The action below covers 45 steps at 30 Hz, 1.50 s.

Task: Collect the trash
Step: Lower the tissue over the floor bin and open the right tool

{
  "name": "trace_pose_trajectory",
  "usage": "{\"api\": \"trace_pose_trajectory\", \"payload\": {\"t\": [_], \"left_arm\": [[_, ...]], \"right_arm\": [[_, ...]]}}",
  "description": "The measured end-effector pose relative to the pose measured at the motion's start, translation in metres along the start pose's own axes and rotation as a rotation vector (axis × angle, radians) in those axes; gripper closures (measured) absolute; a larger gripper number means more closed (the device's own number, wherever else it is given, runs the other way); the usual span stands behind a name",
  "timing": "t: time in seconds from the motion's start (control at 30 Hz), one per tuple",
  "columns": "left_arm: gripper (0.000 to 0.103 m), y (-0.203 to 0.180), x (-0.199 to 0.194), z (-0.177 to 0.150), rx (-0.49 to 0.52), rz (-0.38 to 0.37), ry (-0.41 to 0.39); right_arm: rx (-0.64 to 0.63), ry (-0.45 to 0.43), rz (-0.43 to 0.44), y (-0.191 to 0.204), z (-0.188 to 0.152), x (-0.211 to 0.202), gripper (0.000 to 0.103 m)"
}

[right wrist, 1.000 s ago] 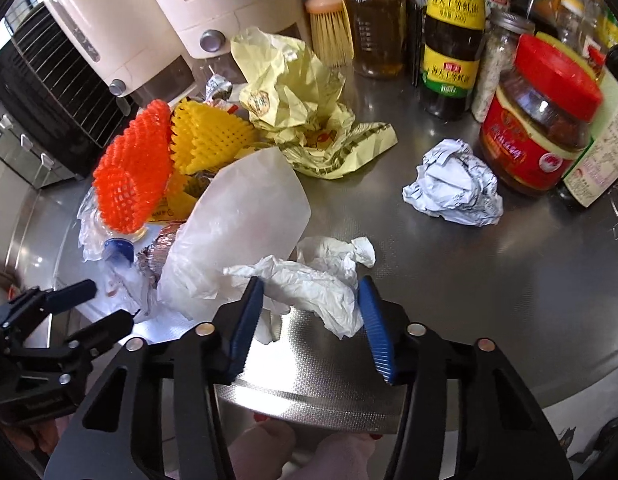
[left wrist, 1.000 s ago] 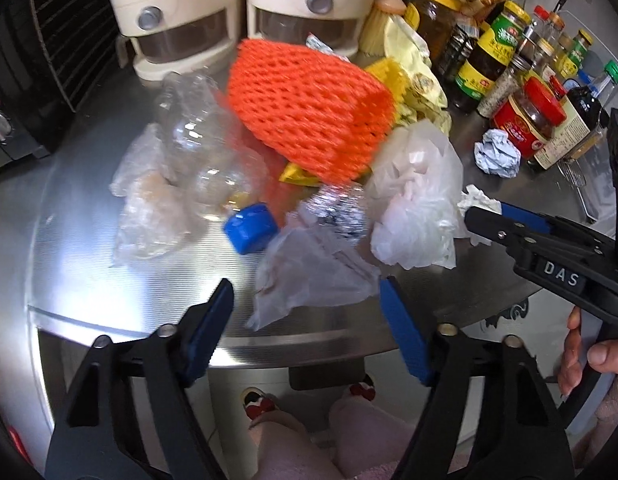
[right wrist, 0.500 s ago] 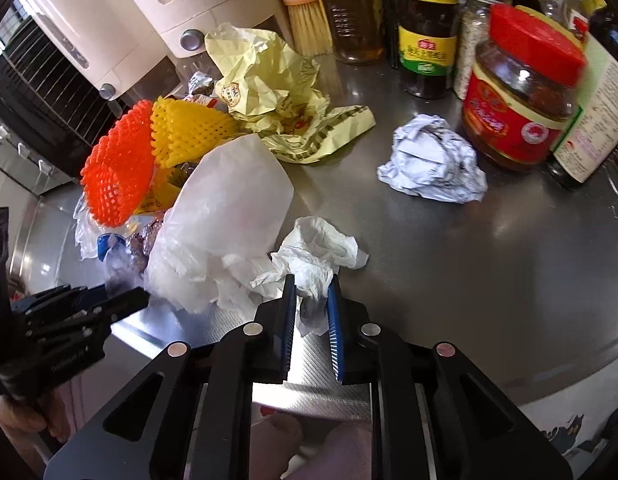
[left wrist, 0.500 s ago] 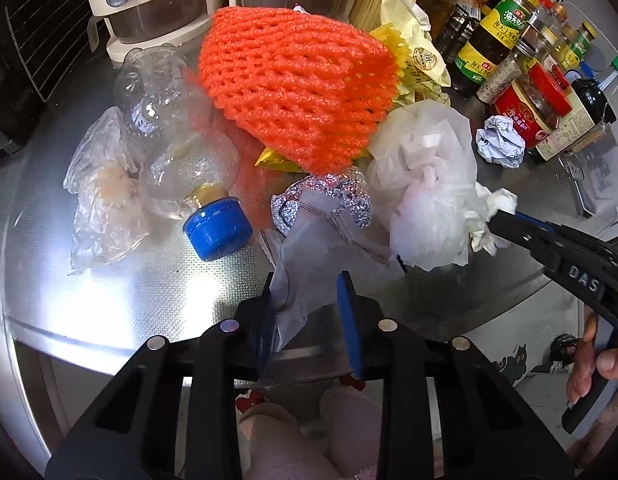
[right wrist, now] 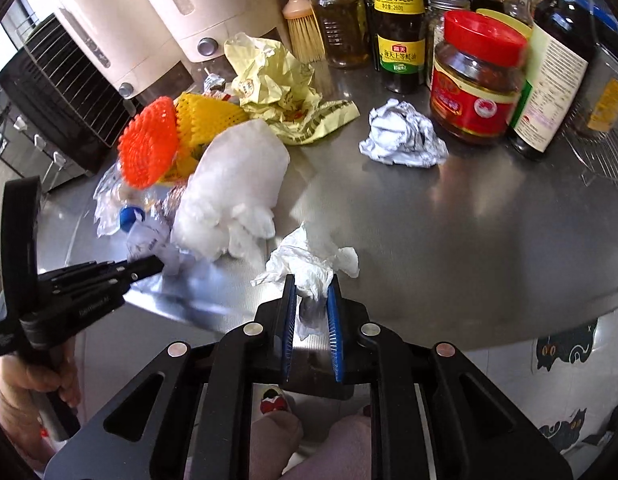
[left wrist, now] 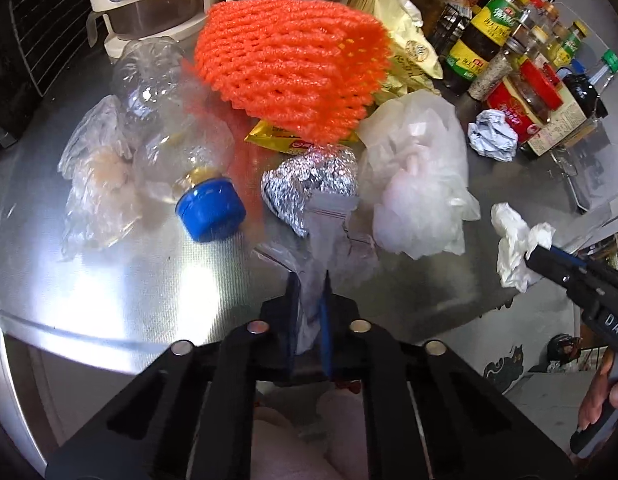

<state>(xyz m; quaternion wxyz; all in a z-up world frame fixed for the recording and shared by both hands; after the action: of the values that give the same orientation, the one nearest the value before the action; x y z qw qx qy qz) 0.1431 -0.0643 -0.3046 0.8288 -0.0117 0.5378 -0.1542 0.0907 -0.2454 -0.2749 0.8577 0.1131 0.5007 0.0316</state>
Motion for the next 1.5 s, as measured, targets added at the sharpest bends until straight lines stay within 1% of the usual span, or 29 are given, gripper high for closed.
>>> {"api": "trace_pose_trajectory", "payload": {"t": [0.17,0.27,0.4,0.47,0.6,0.73,0.9,0.93,1.0,1.1,1.2,1.23,1.33,1.5], "left_arm": [[0.099,-0.002,-0.013,-0.017,-0.002,-0.007,0.003],[0.099,-0.005,-0.025,-0.033,0.001,-0.009,-0.002],[0.099,-0.015,-0.040,-0.057,0.019,-0.034,0.004],[0.099,-0.018,-0.040,-0.068,0.037,-0.044,0.019],[0.099,-0.021,-0.026,-0.099,0.036,-0.061,0.069],[0.099,-0.017,0.006,-0.130,0.017,-0.074,0.115],[0.099,-0.006,0.064,-0.160,0.019,-0.071,0.148],[0.099,-0.005,0.081,-0.166,0.014,-0.079,0.160],[0.098,-0.001,0.103,-0.177,0.007,-0.090,0.178],[0.098,0.009,0.139,-0.189,-0.026,-0.102,0.226],[0.097,0.015,0.171,-0.200,-0.046,-0.110,0.269],[0.096,0.015,0.179,-0.202,-0.048,-0.110,0.280],[0.095,0.019,0.199,-0.209,-0.040,-0.108,0.316],[0.089,0.015,0.212,-0.213,-0.036,-0.117,0.329]], "right_arm": [[-0.025,0.014,0.010,0.008,-0.020,-0.007,0.088],[-0.026,0.021,0.029,0.014,-0.035,-0.010,0.088],[-0.019,0.040,0.049,0.017,-0.056,-0.011,0.088],[-0.014,0.060,0.050,0.018,-0.069,-0.009,0.088],[-0.004,0.117,0.046,0.018,-0.098,0.007,0.088],[0.023,0.171,0.022,0.012,-0.131,0.041,0.088],[0.082,0.204,0.050,0.004,-0.163,0.097,0.088],[0.098,0.216,0.050,0.001,-0.169,0.111,0.088],[0.127,0.242,0.048,-0.005,-0.181,0.136,0.088],[0.174,0.280,0.034,-0.015,-0.196,0.171,0.088],[0.190,0.311,0.018,-0.020,-0.203,0.200,0.087],[0.186,0.315,0.013,-0.019,-0.204,0.206,0.085],[0.197,0.342,-0.005,-0.022,-0.206,0.229,0.085],[0.229,0.353,-0.011,-0.024,-0.204,0.241,0.083]]}}
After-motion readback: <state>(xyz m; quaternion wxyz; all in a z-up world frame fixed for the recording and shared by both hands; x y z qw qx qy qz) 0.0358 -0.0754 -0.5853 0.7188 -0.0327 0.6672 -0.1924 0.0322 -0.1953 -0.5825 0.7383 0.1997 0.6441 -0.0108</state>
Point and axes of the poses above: each gripper's, at about its wrist camera, not at the fingertips, and x roughly the way its jaws point, y to its left, z to its top, the point moved 4 cm from there along x, roughly the way its jaws point, and after that the axes turned 4 degrees about -y, right-handed, at the moved point
